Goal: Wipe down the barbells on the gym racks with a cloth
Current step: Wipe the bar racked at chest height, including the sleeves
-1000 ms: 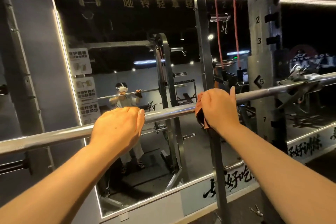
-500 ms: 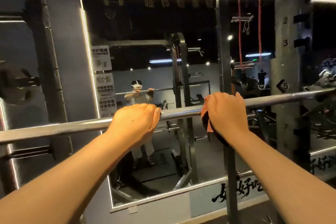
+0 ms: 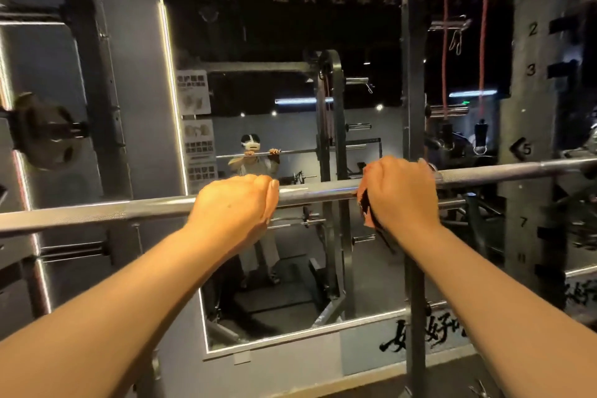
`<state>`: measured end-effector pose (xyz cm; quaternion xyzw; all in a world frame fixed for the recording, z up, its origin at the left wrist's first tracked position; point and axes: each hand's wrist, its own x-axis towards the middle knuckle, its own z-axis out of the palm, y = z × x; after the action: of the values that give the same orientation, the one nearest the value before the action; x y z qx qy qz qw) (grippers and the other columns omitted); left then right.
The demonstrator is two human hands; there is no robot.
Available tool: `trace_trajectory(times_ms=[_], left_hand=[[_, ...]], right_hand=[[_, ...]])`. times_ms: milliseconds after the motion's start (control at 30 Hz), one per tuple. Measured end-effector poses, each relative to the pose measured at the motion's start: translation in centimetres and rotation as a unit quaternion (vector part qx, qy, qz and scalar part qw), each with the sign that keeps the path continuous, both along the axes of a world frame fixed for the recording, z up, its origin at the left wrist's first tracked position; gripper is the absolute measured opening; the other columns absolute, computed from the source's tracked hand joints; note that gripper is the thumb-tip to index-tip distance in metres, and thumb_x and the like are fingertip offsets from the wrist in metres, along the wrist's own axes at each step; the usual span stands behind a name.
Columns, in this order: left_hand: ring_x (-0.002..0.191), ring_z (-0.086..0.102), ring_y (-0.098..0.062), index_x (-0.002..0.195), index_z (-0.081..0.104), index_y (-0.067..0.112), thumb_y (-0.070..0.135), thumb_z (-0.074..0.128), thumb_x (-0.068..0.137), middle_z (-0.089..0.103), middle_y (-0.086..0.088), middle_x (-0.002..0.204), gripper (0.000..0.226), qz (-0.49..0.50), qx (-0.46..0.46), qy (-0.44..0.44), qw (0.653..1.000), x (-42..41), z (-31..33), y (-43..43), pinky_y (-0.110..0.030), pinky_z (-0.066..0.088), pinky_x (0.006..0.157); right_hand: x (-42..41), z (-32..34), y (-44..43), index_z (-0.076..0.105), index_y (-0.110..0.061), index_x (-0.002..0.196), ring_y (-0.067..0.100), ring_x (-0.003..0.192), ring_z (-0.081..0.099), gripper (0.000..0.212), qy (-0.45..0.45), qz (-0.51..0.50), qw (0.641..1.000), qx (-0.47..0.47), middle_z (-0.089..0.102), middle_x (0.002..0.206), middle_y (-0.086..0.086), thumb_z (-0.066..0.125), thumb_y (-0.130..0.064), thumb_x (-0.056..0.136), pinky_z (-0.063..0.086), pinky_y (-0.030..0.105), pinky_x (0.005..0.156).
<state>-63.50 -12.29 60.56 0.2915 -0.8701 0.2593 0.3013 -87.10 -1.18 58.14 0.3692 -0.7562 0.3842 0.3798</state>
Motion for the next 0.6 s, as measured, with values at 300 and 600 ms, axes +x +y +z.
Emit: trace_trajectory(times_ms=[300, 600], left_hand=[[0.079, 0.062, -0.020, 0.108, 0.055, 0.021, 0.038, 0.034, 0.107, 0.058, 0.004, 0.091, 0.027, -0.003, -0.003, 0.005, 1.000, 0.3, -0.4, -0.6, -0.040, 0.059, 0.074], [0.063, 0.053, -0.016, 0.087, 0.054, 0.023, 0.042, 0.021, 0.104, 0.051, 0.007, 0.073, 0.042, 0.002, -0.050, 0.063, 0.997, 5.5, -1.7, -4.2, -0.035, 0.053, 0.067]], right_hand=[[4.7, -0.6, -2.5, 0.061, -0.025, 0.126, 0.018, 0.107, 0.059, 0.054, 0.141, 0.170, 0.966, 0.136, 0.065, 0.117, -0.005, 0.021, -0.054, 0.104, 0.045, 0.040, 0.097], [6.9, -1.9, -4.6, 0.064, -0.022, 0.099, 0.019, 0.092, 0.057, 0.046, 0.066, 0.098, 0.993, 0.004, 0.064, 0.095, -0.004, 0.024, -0.042, 0.105, 0.043, 0.047, 0.102]])
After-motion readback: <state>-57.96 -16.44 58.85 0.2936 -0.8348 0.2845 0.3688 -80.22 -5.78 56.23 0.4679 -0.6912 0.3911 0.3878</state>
